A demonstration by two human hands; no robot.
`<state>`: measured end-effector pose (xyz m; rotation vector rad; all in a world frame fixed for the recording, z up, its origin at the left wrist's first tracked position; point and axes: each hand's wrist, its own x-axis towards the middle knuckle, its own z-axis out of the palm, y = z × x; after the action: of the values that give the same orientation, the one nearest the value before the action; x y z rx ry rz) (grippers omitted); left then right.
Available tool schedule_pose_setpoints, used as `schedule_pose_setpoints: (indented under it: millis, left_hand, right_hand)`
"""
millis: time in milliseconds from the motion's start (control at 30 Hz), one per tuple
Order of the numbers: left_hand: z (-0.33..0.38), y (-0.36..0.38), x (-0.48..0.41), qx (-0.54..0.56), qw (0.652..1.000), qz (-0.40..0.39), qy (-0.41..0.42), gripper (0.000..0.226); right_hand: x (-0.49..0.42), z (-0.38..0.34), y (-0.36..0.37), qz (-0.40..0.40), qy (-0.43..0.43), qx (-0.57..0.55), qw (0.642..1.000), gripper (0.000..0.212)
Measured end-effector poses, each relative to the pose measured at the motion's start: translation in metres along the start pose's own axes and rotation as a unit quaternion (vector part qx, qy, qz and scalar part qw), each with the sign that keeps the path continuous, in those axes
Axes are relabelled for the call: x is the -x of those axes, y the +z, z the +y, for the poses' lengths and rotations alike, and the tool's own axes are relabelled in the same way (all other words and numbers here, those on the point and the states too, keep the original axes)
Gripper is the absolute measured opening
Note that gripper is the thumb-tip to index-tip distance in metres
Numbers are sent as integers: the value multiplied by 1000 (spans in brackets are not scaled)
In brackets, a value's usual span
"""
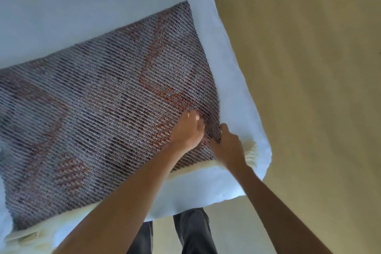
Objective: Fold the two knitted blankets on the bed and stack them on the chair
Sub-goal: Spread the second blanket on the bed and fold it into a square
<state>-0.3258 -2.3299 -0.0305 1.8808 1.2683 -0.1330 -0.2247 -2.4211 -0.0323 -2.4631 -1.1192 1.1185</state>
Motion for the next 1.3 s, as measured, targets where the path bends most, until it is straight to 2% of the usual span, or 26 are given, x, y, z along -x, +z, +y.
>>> schedule_pose_setpoints:
  millis: [133, 233, 467, 567, 700, 833, 1000, 1067, 1200, 1300]
  left_hand:
    - [22, -36, -20, 55, 998, 38, -18, 30]
    - [21, -67, -31, 68, 994, 74, -39, 31]
    - [-41, -143, -28, 65, 984, 158, -54, 27]
    - [-83, -174, -15, 101, 977, 179, -62, 27]
    - [-155, -209, 8, 169, 954, 211, -131, 7]
    - [-234, -245, 37, 178, 938, 222, -200, 21]
    - [-324, -272, 72, 213, 913, 222, -268, 14]
    - [-352, -278, 87, 218, 905, 230, -285, 21]
    - [-394, -281, 105, 200, 910, 215, -292, 30]
    - [-408, -280, 108, 193, 922, 203, -268, 27]
  right_hand:
    - [33, -47, 19, 41, -90, 13, 995, 11]
    - [54, -81, 38, 44, -130, -1, 991, 25]
    - [102, -144, 96, -31, -197, 27, 980, 28]
    - [121, -172, 127, -53, -199, 24, 978, 34]
    - [140, -214, 170, -79, -187, 16, 979, 36]
    - [162, -255, 219, -101, -188, 31, 976, 39]
    - [188, -299, 280, -141, -191, 56, 970, 40]
    - [196, -312, 301, -150, -189, 62, 968, 40]
    - [209, -327, 331, -157, -159, 81, 971, 43]
    - [212, -331, 343, -147, -145, 99, 973, 45]
